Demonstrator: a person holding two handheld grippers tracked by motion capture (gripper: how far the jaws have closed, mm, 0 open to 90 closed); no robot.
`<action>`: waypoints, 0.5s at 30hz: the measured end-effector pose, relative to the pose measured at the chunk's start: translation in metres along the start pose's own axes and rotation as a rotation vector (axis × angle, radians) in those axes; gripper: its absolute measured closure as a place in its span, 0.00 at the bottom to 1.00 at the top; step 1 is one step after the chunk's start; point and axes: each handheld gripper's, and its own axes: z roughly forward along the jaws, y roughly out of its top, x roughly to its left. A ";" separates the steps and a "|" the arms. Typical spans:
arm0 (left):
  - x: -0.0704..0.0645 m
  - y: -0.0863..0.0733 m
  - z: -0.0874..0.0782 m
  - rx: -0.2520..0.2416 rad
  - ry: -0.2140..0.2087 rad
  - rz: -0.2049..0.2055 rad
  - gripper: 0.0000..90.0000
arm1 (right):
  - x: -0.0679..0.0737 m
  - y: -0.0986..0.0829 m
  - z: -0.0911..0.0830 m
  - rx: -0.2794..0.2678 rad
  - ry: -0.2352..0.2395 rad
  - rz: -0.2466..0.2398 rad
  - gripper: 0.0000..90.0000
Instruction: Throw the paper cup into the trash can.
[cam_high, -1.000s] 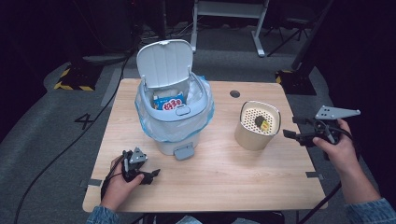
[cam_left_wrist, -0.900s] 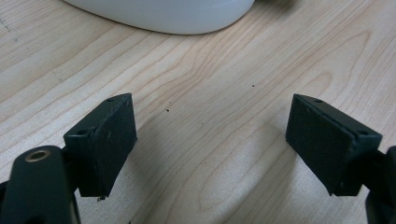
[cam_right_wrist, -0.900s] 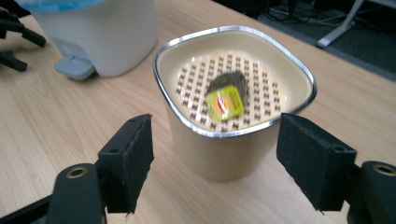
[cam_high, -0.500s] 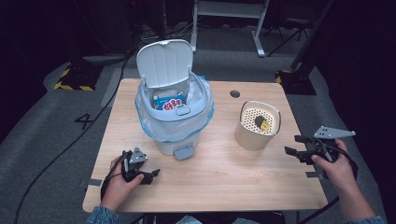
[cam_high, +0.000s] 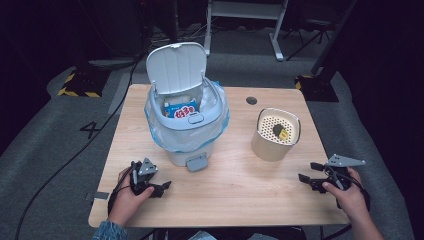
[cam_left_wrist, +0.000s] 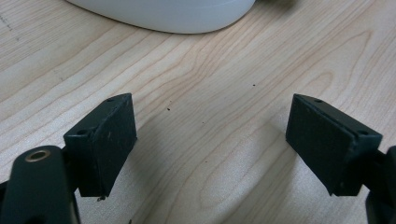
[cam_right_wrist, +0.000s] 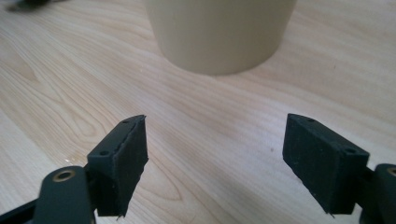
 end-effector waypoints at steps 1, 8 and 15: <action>0.000 0.000 0.000 0.000 0.000 0.000 0.18 | 0.000 -0.004 0.003 0.002 -0.004 0.006 0.24; 0.000 0.000 0.000 0.001 0.002 0.002 0.18 | 0.002 -0.028 0.018 0.007 -0.049 0.006 0.19; 0.000 0.000 0.000 0.001 0.003 0.004 0.18 | 0.006 -0.030 0.022 0.048 -0.087 -0.042 0.16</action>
